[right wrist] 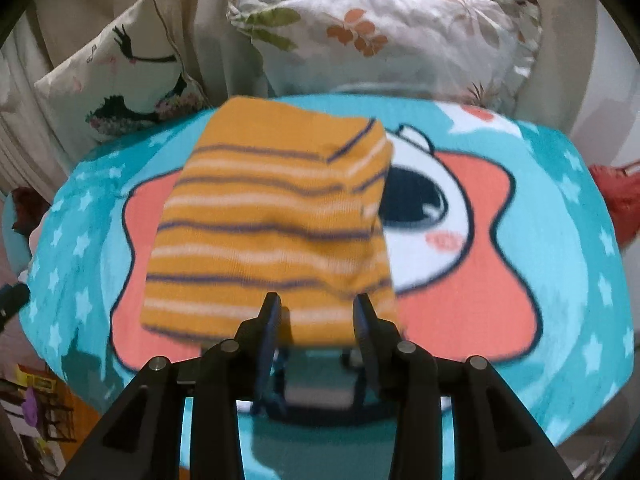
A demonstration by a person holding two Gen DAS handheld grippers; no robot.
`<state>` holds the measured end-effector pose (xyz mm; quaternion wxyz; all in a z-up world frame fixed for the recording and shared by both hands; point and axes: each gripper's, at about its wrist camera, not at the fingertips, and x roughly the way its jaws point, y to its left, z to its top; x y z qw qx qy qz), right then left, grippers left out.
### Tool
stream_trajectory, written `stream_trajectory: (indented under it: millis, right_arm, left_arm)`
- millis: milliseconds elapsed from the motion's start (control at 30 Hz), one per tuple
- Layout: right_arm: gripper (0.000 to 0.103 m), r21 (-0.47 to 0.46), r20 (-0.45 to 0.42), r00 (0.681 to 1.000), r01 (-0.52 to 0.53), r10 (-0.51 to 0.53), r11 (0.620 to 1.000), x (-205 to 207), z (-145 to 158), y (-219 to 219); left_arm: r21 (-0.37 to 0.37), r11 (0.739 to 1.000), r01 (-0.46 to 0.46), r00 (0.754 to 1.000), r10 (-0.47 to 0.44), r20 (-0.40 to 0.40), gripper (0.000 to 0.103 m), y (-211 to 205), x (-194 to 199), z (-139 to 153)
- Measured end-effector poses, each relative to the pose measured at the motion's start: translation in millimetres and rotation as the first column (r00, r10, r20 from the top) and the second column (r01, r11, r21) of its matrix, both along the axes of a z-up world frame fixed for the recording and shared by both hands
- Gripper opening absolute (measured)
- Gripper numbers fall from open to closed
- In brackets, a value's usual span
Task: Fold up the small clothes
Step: 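Open the right tool and pull both tools back from the folded sweater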
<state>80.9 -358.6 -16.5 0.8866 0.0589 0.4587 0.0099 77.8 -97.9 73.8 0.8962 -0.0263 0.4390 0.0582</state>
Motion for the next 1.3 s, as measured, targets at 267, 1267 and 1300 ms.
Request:
stream_trajectory:
  millis: [267,1267,1300]
  right_arm:
    - [0.044,0.006,-0.002,1.000,0.025,-0.025,1.000,-42.7,-3.5,18.0]
    - [0.050,0.004,0.063,0.998,0.011,-0.012,1.000,-116.9,14.1,66.0]
    - [0.050,0.005,0.063,0.998,0.020,-0.021,1.000,-119.5,14.0,62.7]
  left_arm:
    - [0.136,0.988,-0.067,0.984,0.043,0.174,0.092,15.4,-38.6,31.8]
    - [0.134,0.991,-0.005,0.889,-0.057,0.455,0.103,16.1,-137.0,105.7]
    - [0.128,0.992,0.007,0.885,-0.066,0.461,0.103,13.1,-138.5,106.4]
